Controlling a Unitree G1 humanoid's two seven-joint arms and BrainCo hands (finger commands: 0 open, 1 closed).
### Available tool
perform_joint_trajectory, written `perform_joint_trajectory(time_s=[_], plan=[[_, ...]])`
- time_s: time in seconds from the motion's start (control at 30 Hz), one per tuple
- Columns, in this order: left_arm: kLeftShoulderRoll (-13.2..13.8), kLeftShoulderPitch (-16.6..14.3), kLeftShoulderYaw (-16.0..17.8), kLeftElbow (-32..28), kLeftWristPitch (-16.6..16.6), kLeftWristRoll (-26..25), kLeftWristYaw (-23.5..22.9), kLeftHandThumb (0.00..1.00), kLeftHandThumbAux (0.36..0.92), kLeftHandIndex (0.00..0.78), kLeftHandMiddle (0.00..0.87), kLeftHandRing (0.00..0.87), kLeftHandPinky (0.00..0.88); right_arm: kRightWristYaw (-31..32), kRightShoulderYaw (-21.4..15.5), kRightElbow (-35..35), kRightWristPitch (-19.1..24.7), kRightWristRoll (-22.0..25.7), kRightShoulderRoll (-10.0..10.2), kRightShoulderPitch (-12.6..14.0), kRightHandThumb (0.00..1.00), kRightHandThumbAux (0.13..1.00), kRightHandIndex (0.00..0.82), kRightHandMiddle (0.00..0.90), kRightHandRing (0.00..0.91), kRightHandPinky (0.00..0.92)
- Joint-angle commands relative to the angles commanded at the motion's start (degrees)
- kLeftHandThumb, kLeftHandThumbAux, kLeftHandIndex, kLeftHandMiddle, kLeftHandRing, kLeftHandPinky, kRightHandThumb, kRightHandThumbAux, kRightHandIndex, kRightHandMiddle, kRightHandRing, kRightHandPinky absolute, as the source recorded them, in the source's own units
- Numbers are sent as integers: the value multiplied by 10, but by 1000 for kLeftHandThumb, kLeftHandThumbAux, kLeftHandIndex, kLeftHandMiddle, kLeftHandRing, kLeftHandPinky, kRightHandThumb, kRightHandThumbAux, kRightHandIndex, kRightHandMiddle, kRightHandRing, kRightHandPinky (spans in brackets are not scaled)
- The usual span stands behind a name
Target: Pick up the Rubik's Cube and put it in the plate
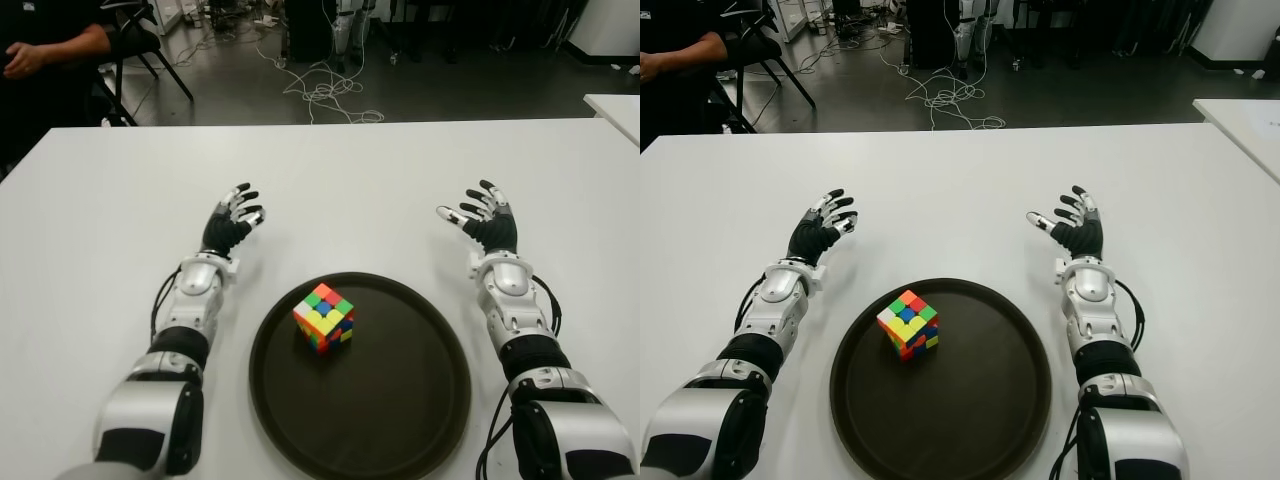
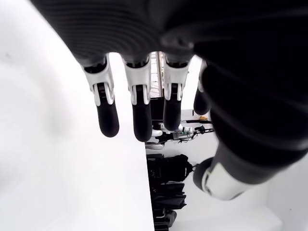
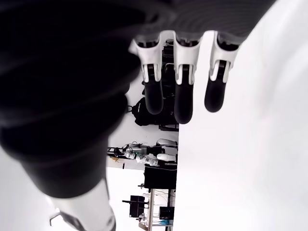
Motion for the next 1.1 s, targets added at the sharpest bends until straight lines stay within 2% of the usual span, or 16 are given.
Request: perform_joint_trajectory(time_s=[0.43,0.63,0.9,1.1], plan=[[1,-1,0,1,-1,0,0,244,779,113,178,197,232,-11,14,-6,-17,-22,0,6,11,869,145,218,216,234],[1,-4,0,5,-3,1,2,257,780,116,177,196,224,-36,35,-1,-38,-57,-3,9,11,853,135,214,215,229],[-1,-6,4,8,-6,-3,1,268,789,118,178,198,224,-84,64,20,-40,-115,-14,3,0,827,124,207,198,177],[-2,-7,6,10,-6,-4,1,262,785,112,174,196,221,-101,74,31,-50,-131,-18,1,0,822,123,204,194,176]])
